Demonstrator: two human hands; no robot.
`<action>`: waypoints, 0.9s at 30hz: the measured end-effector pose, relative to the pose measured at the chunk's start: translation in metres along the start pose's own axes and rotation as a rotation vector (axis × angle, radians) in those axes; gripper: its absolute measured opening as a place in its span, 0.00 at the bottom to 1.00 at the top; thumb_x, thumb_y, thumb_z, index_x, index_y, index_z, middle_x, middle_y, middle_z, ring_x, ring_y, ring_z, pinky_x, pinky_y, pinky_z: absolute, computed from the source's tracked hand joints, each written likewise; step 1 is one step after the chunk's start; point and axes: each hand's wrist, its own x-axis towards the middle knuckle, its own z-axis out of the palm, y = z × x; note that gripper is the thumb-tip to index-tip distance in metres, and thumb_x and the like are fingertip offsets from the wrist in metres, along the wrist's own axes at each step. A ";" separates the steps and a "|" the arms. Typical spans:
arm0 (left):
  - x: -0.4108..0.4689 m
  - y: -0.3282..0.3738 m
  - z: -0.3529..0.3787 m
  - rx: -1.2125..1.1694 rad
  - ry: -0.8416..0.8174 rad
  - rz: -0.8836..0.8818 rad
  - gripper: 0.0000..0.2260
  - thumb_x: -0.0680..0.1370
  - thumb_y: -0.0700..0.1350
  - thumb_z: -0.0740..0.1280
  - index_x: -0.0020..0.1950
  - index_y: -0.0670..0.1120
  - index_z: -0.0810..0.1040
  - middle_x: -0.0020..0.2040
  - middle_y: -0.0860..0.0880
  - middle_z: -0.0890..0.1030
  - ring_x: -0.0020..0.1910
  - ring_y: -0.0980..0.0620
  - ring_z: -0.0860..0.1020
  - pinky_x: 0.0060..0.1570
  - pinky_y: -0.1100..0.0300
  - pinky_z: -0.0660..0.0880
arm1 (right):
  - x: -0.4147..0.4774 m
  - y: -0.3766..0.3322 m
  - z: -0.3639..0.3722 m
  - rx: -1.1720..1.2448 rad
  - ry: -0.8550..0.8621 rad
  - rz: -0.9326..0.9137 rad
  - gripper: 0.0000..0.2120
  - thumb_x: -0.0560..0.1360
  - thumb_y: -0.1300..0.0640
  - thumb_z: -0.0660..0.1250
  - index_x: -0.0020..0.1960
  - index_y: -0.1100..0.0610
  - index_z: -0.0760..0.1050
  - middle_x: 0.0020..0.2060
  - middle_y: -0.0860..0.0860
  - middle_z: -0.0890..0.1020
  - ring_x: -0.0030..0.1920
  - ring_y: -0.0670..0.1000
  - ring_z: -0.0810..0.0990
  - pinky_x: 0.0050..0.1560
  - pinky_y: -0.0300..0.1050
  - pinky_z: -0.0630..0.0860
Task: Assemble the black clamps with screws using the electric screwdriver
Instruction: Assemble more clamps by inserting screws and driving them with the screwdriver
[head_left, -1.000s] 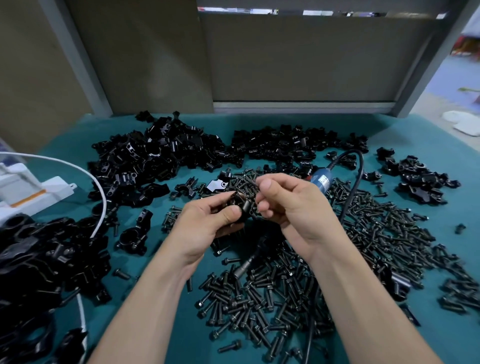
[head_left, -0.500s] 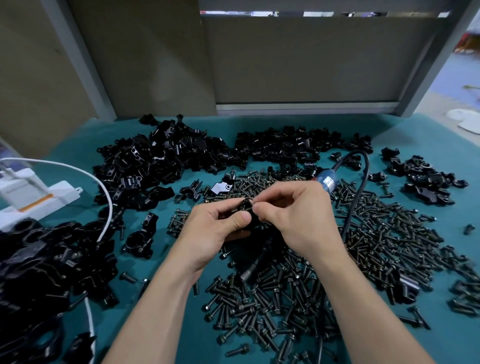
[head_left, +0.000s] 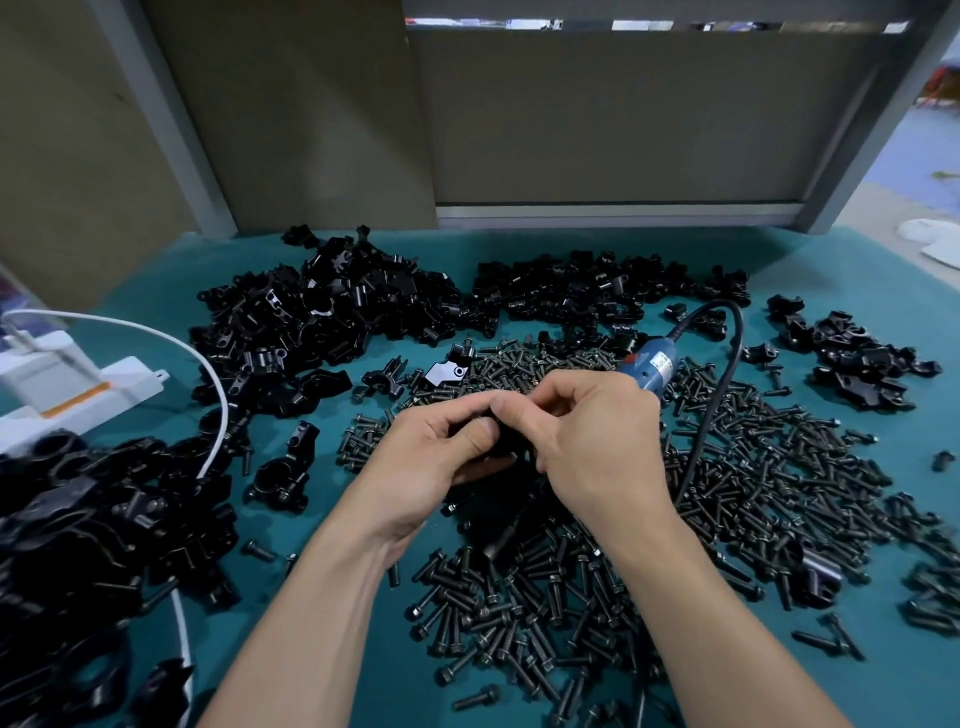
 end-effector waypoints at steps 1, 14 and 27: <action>0.000 0.000 0.000 0.003 0.021 0.008 0.13 0.84 0.37 0.65 0.63 0.46 0.86 0.62 0.47 0.86 0.63 0.49 0.83 0.59 0.58 0.81 | -0.001 0.000 0.003 -0.048 0.009 -0.017 0.18 0.73 0.44 0.77 0.31 0.51 0.79 0.24 0.42 0.78 0.23 0.43 0.74 0.24 0.33 0.67; 0.002 0.002 0.000 -0.130 0.139 -0.037 0.12 0.82 0.41 0.66 0.65 0.41 0.83 0.56 0.44 0.88 0.57 0.49 0.86 0.51 0.62 0.82 | -0.001 0.002 0.005 -0.070 -0.086 -0.085 0.04 0.76 0.52 0.74 0.43 0.45 0.82 0.40 0.41 0.84 0.41 0.43 0.81 0.42 0.37 0.78; 0.001 0.005 0.004 -0.075 0.267 0.030 0.21 0.67 0.37 0.78 0.58 0.52 0.86 0.55 0.49 0.88 0.58 0.52 0.86 0.57 0.62 0.80 | 0.006 0.005 -0.003 0.324 -0.109 -0.013 0.07 0.76 0.63 0.75 0.44 0.52 0.84 0.36 0.50 0.87 0.36 0.47 0.86 0.39 0.40 0.81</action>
